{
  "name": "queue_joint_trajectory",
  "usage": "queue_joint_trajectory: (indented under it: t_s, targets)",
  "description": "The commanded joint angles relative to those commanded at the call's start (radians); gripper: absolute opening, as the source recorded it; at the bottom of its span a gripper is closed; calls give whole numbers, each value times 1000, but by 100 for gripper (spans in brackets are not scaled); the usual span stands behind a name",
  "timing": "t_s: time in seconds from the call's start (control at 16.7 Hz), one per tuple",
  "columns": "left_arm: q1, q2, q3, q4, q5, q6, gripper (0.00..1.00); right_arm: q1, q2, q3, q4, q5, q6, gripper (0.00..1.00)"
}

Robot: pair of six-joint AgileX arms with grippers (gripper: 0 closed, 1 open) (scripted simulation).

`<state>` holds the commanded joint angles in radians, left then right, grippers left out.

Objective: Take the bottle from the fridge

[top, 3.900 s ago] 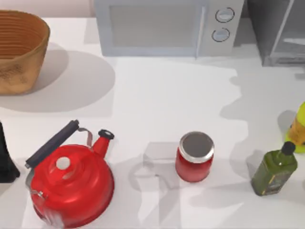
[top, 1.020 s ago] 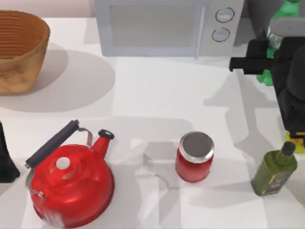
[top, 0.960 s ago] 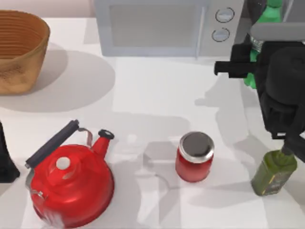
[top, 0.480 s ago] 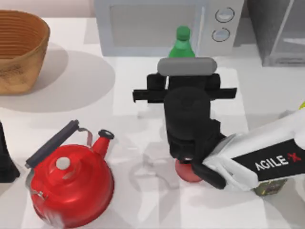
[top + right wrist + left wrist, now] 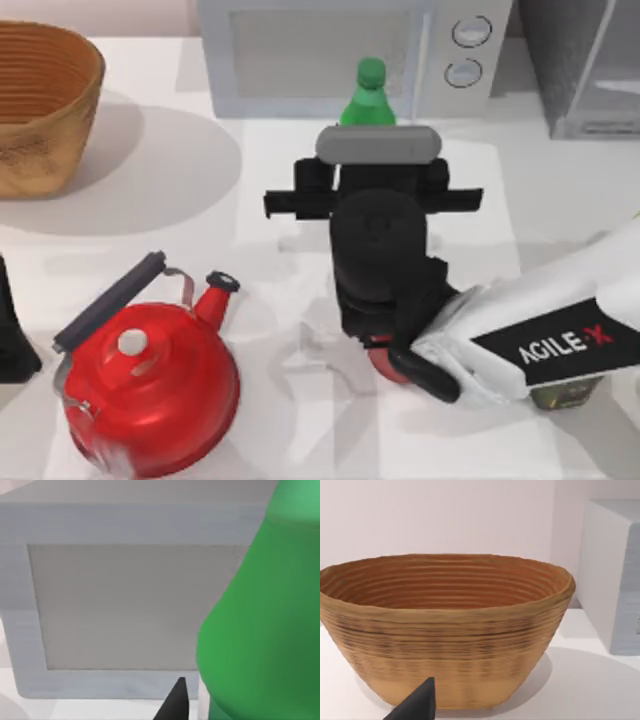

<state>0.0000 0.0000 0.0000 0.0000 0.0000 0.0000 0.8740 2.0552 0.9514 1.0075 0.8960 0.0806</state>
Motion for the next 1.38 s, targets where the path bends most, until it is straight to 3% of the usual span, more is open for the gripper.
queue_joint_trajectory:
  t_s: [0.78,1.38]
  targets:
    - [0,0,0,0,0,0,100,-94,208,160,68,-91,-16,0]
    - [0,0,0,0,0,0,100,-94,208,160,68,-91,-16,75]
